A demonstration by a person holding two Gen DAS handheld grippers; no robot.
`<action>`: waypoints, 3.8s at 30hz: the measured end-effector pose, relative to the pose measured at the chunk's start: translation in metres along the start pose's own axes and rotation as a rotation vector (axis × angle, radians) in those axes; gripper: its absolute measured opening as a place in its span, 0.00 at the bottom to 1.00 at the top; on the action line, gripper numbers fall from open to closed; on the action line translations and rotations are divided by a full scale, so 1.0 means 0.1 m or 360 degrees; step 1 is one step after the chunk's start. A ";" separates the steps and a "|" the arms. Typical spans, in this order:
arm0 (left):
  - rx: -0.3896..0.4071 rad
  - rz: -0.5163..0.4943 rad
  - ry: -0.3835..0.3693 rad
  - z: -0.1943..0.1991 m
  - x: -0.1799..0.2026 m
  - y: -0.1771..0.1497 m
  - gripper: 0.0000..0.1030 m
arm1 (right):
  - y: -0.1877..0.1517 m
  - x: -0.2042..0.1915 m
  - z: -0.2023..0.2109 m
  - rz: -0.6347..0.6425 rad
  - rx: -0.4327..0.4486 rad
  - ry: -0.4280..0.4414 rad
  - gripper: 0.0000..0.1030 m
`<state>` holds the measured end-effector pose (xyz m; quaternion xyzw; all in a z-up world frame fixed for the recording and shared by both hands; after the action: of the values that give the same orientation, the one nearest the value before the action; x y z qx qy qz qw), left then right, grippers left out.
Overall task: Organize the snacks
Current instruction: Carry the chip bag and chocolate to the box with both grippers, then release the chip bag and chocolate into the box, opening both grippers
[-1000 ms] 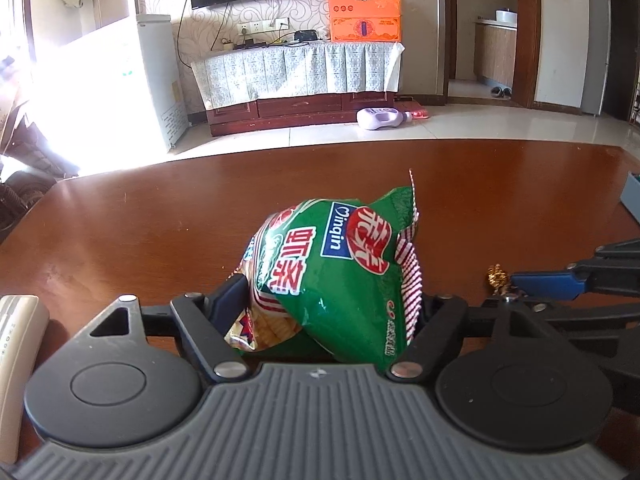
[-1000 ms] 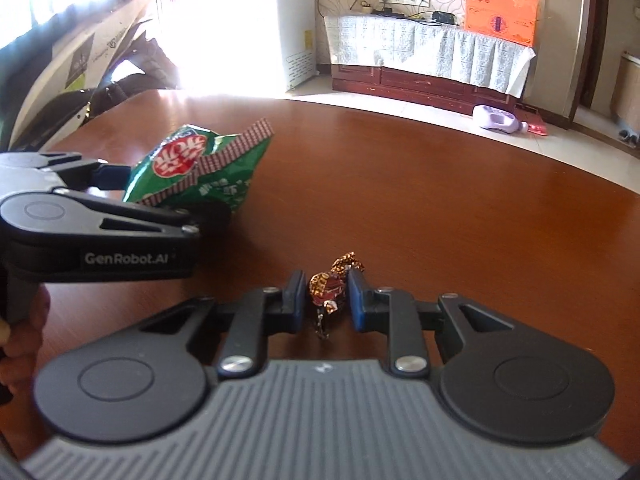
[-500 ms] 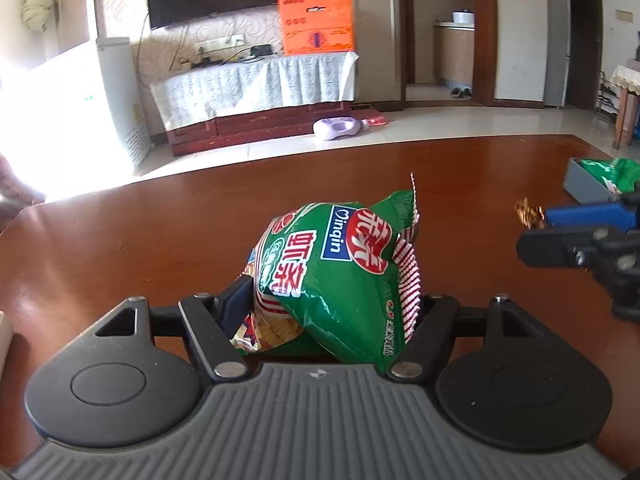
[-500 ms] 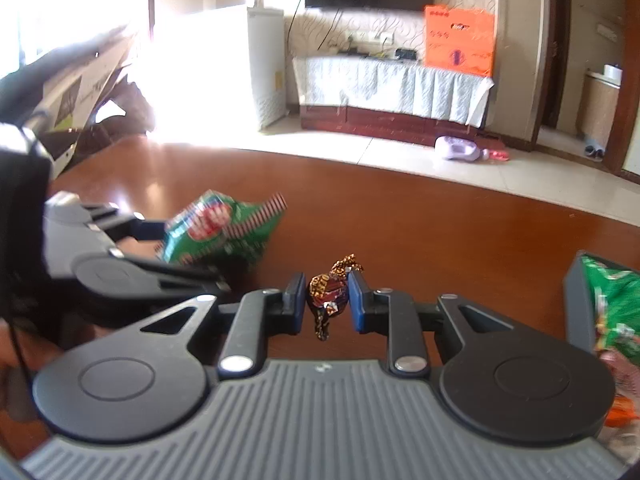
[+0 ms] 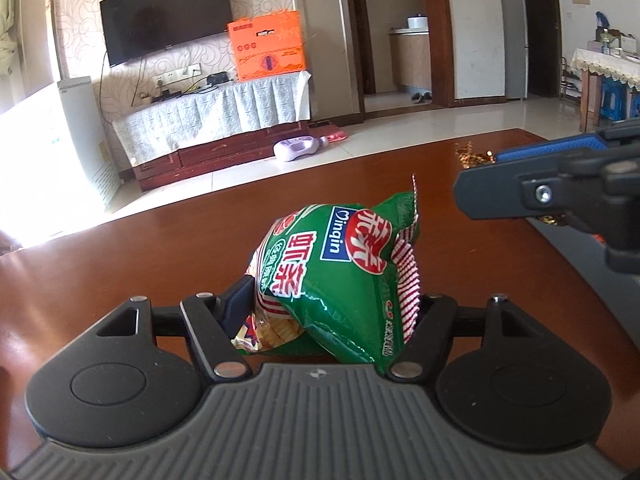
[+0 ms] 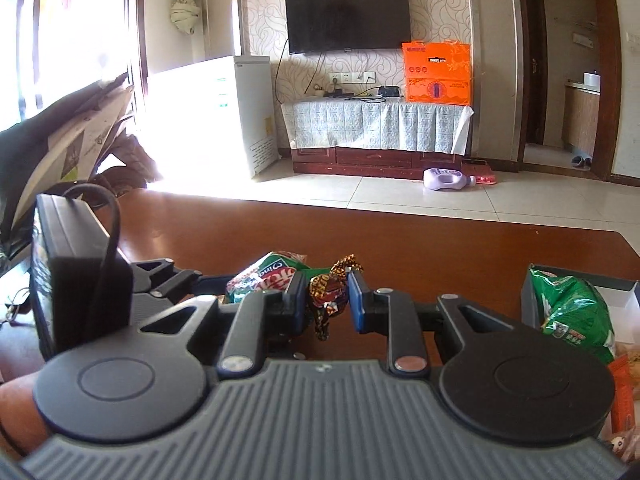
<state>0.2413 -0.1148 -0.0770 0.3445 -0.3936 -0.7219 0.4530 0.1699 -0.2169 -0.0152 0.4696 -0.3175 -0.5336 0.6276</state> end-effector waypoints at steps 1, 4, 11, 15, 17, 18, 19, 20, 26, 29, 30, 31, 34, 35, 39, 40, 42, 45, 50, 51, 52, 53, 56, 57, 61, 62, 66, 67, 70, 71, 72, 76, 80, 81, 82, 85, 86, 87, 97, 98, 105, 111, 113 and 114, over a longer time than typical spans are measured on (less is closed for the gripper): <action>0.0006 -0.0009 -0.0007 0.01 0.06 0.02 0.71 | 0.00 0.03 0.02 -0.0007 0.0004 -0.0008 0.25; 0.0021 -0.0024 -0.0026 0.04 0.23 0.09 0.71 | 0.01 0.13 0.09 -0.0027 0.0014 -0.0030 0.25; 0.0060 -0.0047 -0.0065 0.14 0.54 0.24 0.71 | 0.05 0.30 0.28 -0.0048 0.0040 -0.0077 0.25; 0.0082 -0.0072 -0.0094 0.20 0.74 0.31 0.71 | 0.06 0.38 0.40 -0.0045 0.0050 -0.0113 0.25; 0.0091 -0.0080 -0.0109 0.24 0.85 0.34 0.71 | 0.06 0.45 0.45 -0.0053 0.0054 -0.0135 0.25; 0.0095 -0.0085 -0.0118 0.25 0.91 0.35 0.71 | 0.06 0.48 0.48 -0.0057 0.0056 -0.0144 0.25; 0.0100 -0.0089 -0.0125 0.27 0.96 0.36 0.71 | 0.06 0.52 0.51 -0.0059 0.0059 -0.0154 0.25; 0.0106 -0.0093 -0.0131 0.28 1.02 0.38 0.71 | 0.06 0.56 0.55 -0.0060 0.0062 -0.0166 0.25; 0.0122 -0.0102 -0.0180 0.31 1.34 0.45 0.71 | 0.07 0.74 0.71 -0.0065 0.0080 -0.0217 0.25; 0.0120 -0.0092 -0.0200 0.31 1.47 0.47 0.71 | 0.05 0.83 0.79 -0.0067 0.0082 -0.0240 0.25; 0.0122 -0.0087 -0.0205 0.31 1.52 0.48 0.71 | 0.05 0.86 0.81 -0.0067 0.0082 -0.0250 0.25; 0.0124 -0.0084 -0.0210 0.30 1.55 0.50 0.71 | 0.05 0.90 0.84 -0.0068 0.0084 -0.0260 0.25; 0.0130 -0.0068 -0.0234 0.28 1.66 0.55 0.71 | 0.04 1.01 0.91 -0.0078 0.0089 -0.0293 0.25; 0.0129 -0.0065 -0.0245 0.27 1.68 0.58 0.71 | 0.03 1.04 0.94 -0.0082 0.0089 -0.0304 0.25; 0.0134 -0.0067 -0.0283 0.26 1.87 0.61 0.71 | 0.01 1.19 1.03 -0.0096 0.0091 -0.0350 0.25; 0.0134 -0.0066 -0.0292 0.25 1.91 0.63 0.71 | 0.00 1.23 1.05 -0.0099 0.0090 -0.0362 0.25; 0.0135 -0.0065 -0.0310 0.21 1.99 0.66 0.71 | -0.02 1.30 1.07 -0.0108 0.0087 -0.0383 0.25; 0.0138 -0.0067 -0.0334 0.16 2.09 0.71 0.71 | -0.07 1.40 1.13 -0.0125 0.0078 -0.0408 0.25; 0.0147 -0.0064 -0.0379 0.11 2.24 0.76 0.71 | -0.10 1.51 1.20 -0.0142 0.0075 -0.0440 0.25; 0.0151 -0.0069 -0.0387 0.11 2.28 0.77 0.71 | -0.12 1.52 1.21 -0.0146 0.0073 -0.0446 0.25; 0.0154 -0.0074 -0.0399 0.10 2.32 0.77 0.71 | -0.13 1.53 1.23 -0.0149 0.0070 -0.0454 0.25; 0.0157 -0.0081 -0.0412 0.09 2.37 0.78 0.71 | -0.15 1.55 1.24 -0.0155 0.0066 -0.0460 0.25; 0.0173 -0.0113 -0.0446 0.05 2.53 0.81 0.71 | -0.21 1.64 1.29 -0.0178 0.0060 -0.0487 0.25; 0.0180 -0.0125 -0.0464 0.05 2.59 0.82 0.71 | -0.23 1.68 1.31 -0.0188 0.0061 -0.0497 0.25; 0.0199 -0.0154 -0.0543 -0.01 2.80 0.85 0.72 | -0.32 1.81 1.36 -0.0232 0.0050 -0.0524 0.25; 0.0195 -0.0163 -0.0561 -0.04 2.85 0.84 0.72 | -0.33 1.84 1.36 -0.0248 0.0049 -0.0526 0.25; 0.0220 -0.0258 -0.0571 -0.19 3.06 0.85 0.75 | -0.37 1.91 1.36 -0.0265 0.0050 -0.0532 0.25; 0.0230 -0.0286 -0.0571 -0.23 3.11 0.85 0.79 | -0.37 1.92 1.36 -0.0267 0.0048 -0.0532 0.25; 0.0231 -0.0285 -0.0591 -0.36 3.17 0.85 0.87 | -0.39 1.96 1.34 -0.0275 0.0037 -0.0537 0.25; 0.0207 -0.0279 -0.0601 -0.40 3.18 0.85 0.88 | -0.40 1.97 1.33 -0.0281 0.0034 -0.0535 0.25; 0.0194 -0.0267 -0.0606 -0.42 3.18 0.85 0.89 | -0.40 1.97 1.33 -0.0282 0.0031 -0.0534 0.25; 0.0181 -0.0273 -0.0639 -0.42 3.16 0.82 0.91 | -0.42 1.95 1.33 -0.0284 0.0021 -0.0529 0.25; 0.0198 -0.0322 -0.0635 -0.25 3.09 0.75 0.92 | -0.41 1.93 1.32 -0.0288 0.0018 -0.0523 0.25; 0.0198 -0.0317 -0.0639 -0.20 3.05 0.73 0.92 | -0.41 1.92 1.32 -0.0290 0.0017 -0.0523 0.25; 0.0201 -0.0312 -0.0641 -0.15 3.02 0.72 0.92 | -0.41 1.90 1.32 -0.0295 0.0017 -0.0524 0.25; 0.0224 -0.0326 -0.0640 0.02 2.89 0.67 0.93 | -0.44 1.87 1.37 -0.0308 0.0016 -0.0532 0.26; 0.0237 -0.0336 -0.0636 0.09 2.85 0.65 0.93 | -0.46 1.86 1.38 -0.0316 0.0011 -0.0534 0.26; 0.0243 -0.0343 -0.0634 0.11 2.82 0.63 0.93 | -0.48 1.85 1.39 -0.0324 0.0006 -0.0534 0.26; 0.0165 -0.0382 -0.0556 0.31 2.42 0.26 0.93 | -0.72 1.70 1.32 -0.0342 -0.0102 -0.0503 0.26; 0.0156 -0.0393 -0.0545 0.34 2.42 0.22 0.93 | -0.74 1.71 1.29 -0.0349 -0.0112 -0.0500 0.26; 0.0099 -0.0399 -0.0484 0.43 2.09 0.01 0.93 | -0.83 1.62 1.04 -0.0326 -0.0188 -0.0484 0.26; 0.0085 -0.0342 -0.0484 0.56 1.95 -0.06 0.93 | -0.98 1.63 0.90 -0.0345 -0.0298 -0.0518 0.27; 0.0088 -0.0337 -0.0483 0.61 1.95 -0.07 0.93 | -0.99 1.58 0.91 -0.0338 -0.0300 -0.0510 0.34; 0.0087 -0.0328 -0.0483 0.64 1.96 -0.08 0.93 | -0.98 1.56 0.93 -0.0327 -0.0285 -0.0503 0.42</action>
<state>0.1149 -0.2772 -0.0822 0.2822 -0.4395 -0.7973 0.3026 0.0856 -0.3899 -0.0892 0.3524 -0.3136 -0.6880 0.5515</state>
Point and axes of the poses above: each gripper's, at about its wrist camera, not at the fingertips, and z roughly against the way its jaws point, x to its right, y to its top, the point moved 9 cm from there along -z, roughly the way its jaws point, and after that the axes turned 4 degrees about x, right-handed, at the moved point
